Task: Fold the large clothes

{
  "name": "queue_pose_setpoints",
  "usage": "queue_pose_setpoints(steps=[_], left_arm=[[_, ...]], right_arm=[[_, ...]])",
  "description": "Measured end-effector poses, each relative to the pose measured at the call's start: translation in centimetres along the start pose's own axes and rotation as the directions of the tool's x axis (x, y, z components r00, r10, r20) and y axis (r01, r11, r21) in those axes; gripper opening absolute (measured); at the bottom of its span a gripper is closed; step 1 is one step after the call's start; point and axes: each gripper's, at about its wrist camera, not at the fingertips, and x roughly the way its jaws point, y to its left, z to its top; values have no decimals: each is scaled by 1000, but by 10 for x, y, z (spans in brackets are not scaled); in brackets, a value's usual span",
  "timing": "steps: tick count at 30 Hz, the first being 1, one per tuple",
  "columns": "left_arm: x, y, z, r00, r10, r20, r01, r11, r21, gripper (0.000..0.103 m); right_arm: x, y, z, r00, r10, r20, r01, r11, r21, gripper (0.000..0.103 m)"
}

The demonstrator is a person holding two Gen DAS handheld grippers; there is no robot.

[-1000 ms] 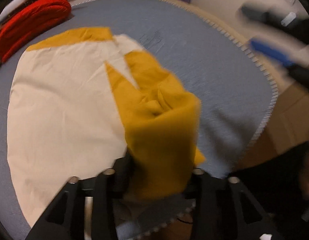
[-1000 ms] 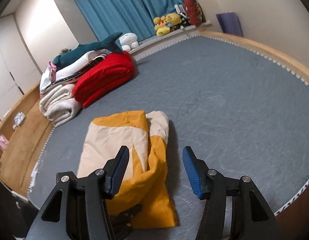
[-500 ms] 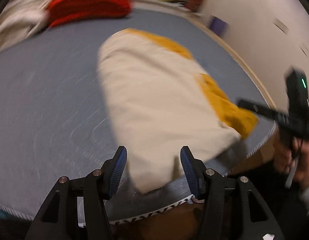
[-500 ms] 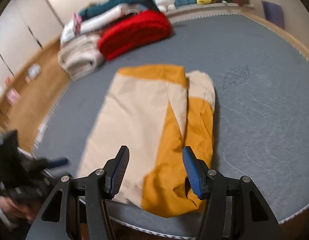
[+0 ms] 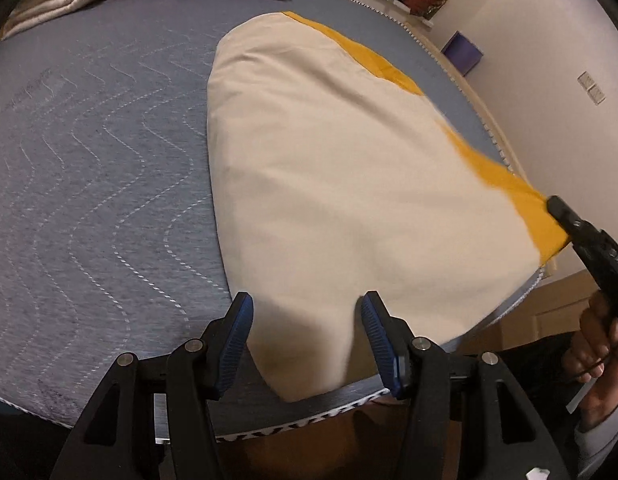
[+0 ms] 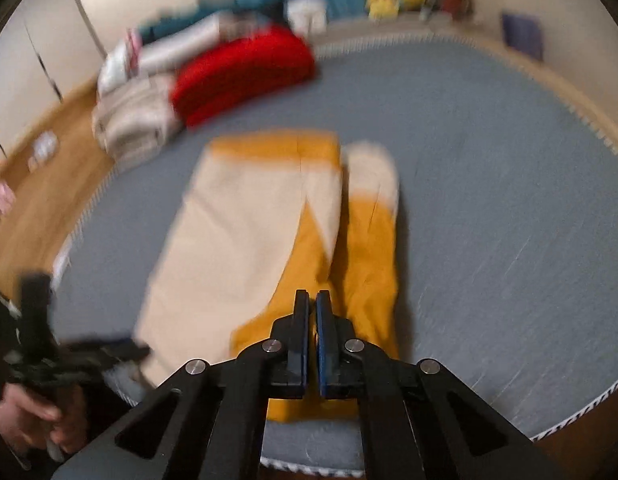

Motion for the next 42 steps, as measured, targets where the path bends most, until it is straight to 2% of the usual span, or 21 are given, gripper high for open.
queue_pose_setpoints(steps=[1, 2, 3, 6, 8, 9, 12, 14, 17, 21, 25, 31, 34, 35, 37, 38, 40, 41, 42], left_arm=[[-1, -2, -1, 1000, -4, -3, 5, 1000, 8, 53], [-2, -2, -2, 1000, -1, -7, 1, 1000, 18, 53], [3, -5, -3, 1000, 21, -22, -20, 999, 38, 53], [16, -9, -5, 997, 39, -61, -36, 998, 59, 55], [17, -10, -5, 997, 37, -66, -33, 998, 57, 55], [15, -10, -5, 998, 29, -64, -26, 998, 54, 55], [13, -9, -8, 997, 16, -72, -11, 998, 59, 55], [21, -10, -10, 994, 50, -101, -41, 995, 88, 58], [44, -13, -16, 979, 132, -157, -108, 983, 148, 59], [47, -17, -16, 975, 144, -168, -120, 981, 150, 60], [44, -19, -16, 975, 147, -166, -121, 981, 153, 60], [47, -15, -14, 972, 163, -166, -139, 979, 149, 60], [47, -15, -14, 972, 171, -162, -148, 978, 144, 61], [47, -15, -14, 971, 173, -162, -150, 978, 146, 61], [46, -15, -15, 970, 179, -162, -155, 976, 154, 61], [46, -15, -15, 970, 184, -162, -158, 975, 158, 61], [46, -17, -14, 969, 187, -163, -160, 974, 162, 61], [46, -17, -14, 969, 186, -163, -160, 974, 161, 61], [46, -17, -14, 969, 184, -164, -159, 975, 157, 61]], right_arm=[[-13, -2, 3, 999, 7, 39, -7, 1000, 12, 2], [-25, -4, 3, 998, -14, 67, 13, 1000, 7, 2], [-27, -6, 1, 997, -56, 61, 56, 998, -10, 2], [4, -26, -16, 985, -146, -95, 147, 989, -5, 2], [34, -40, -30, 957, -199, -209, 204, 979, 0, 2], [45, -44, -34, 949, -211, -234, 218, 976, 4, 2], [63, -42, -40, 933, -250, -261, 244, 968, -55, 2], [70, -42, -43, 923, -264, -279, 253, 965, -76, 2], [80, -44, -48, 904, -287, -317, 270, 958, -96, 1], [97, -34, -56, 872, -363, -328, 313, 929, -195, 1], [97, -29, -53, 867, -380, -322, 325, 922, -213, 1], [92, -15, -55, 862, -417, -288, 345, 899, -269, 2], [76, -10, -44, 874, -408, -262, 345, 903, -256, 6], [65, -7, -37, 878, -423, -225, 367, 896, -250, 6], [39, -1, -18, 888, -451, -93, 423, 878, -223, 7], [24, 3, -6, 899, -438, -20, 427, 883, -194, 8], [5, 10, 15, 922, -379, 76, 386, 907, -167, 17], [-1, 16, 26, 934, -340, 110, 355, 918, -175, 31], [-4, 23, 40, 946, -290, 145, 315, 928, -197, 53]])
